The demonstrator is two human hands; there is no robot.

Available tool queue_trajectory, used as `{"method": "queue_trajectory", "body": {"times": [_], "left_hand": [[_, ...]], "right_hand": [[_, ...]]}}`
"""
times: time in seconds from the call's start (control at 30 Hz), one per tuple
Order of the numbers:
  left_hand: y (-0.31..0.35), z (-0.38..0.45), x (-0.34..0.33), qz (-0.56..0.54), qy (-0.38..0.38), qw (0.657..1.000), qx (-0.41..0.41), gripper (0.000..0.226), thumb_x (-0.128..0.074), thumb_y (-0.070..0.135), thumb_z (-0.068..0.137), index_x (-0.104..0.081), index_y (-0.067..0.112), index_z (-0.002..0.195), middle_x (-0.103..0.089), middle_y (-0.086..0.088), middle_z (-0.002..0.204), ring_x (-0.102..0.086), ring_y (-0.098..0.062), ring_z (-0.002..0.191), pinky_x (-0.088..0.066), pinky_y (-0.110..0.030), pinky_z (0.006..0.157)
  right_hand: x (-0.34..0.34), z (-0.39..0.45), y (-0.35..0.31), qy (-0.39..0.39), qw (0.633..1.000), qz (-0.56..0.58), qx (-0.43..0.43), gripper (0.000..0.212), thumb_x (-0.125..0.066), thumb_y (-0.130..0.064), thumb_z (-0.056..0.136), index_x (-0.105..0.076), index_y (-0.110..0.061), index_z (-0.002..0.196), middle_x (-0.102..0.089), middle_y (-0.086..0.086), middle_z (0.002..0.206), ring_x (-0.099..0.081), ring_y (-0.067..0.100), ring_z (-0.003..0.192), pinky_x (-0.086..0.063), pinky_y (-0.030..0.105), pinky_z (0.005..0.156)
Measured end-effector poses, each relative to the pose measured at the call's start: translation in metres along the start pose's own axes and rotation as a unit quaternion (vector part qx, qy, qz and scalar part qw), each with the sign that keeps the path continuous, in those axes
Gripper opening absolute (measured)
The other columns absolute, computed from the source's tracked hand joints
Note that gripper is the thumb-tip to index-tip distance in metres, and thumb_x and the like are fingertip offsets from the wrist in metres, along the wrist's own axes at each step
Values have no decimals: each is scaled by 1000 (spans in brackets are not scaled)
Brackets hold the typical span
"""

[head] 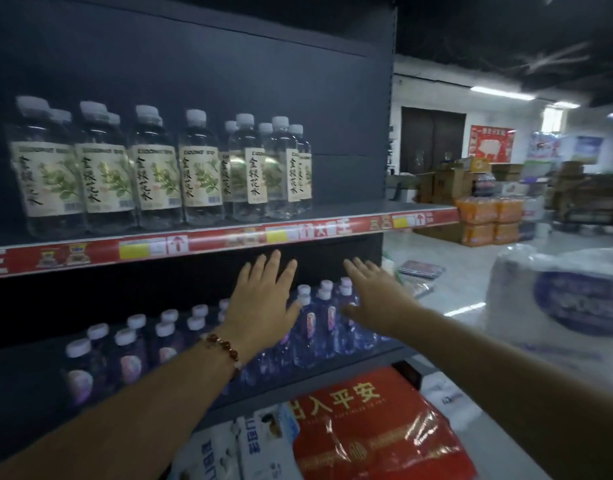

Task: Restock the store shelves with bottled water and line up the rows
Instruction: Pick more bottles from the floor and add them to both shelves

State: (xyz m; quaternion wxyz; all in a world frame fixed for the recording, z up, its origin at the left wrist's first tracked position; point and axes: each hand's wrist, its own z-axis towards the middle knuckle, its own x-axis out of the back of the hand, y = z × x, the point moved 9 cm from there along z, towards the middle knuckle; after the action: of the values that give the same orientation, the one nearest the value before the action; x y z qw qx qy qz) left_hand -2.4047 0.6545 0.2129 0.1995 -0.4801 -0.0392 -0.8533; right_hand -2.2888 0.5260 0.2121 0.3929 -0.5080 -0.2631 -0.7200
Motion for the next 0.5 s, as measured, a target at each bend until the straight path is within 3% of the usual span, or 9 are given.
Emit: {"method": "queue_trajectory", "body": {"times": [0.13, 0.4, 0.5], "left_hand": [[82, -24, -60, -51, -77, 995, -44, 75, -35, 56, 104, -3, 23, 163, 4, -9, 170, -1, -30, 156, -6, -47, 126], [245, -106, -207, -105, -212, 960, -149, 75, -26, 61, 98, -9, 25, 162, -3, -9, 170, -6, -29, 156, -8, -46, 126], [296, -147, -259, -110, -268, 937, -193, 73, -38, 52, 102, -7, 25, 162, -1, -9, 170, -5, -29, 156, -8, -47, 126]], "right_hand": [[-65, -78, 63, -63, 996, 1, -62, 92, -54, -54, 95, -3, -14, 160, -4, 9, 168, -6, 28, 154, -7, 39, 123], [-197, -253, 179, -212, 952, 13, -222, 91, -50, -58, 95, -4, -15, 159, -7, 13, 167, -10, 31, 153, -11, 40, 123], [-241, -302, 209, -252, 934, 20, -253, 90, -53, -57, 95, -6, -15, 159, -10, 12, 167, -14, 31, 153, -15, 40, 123]]}}
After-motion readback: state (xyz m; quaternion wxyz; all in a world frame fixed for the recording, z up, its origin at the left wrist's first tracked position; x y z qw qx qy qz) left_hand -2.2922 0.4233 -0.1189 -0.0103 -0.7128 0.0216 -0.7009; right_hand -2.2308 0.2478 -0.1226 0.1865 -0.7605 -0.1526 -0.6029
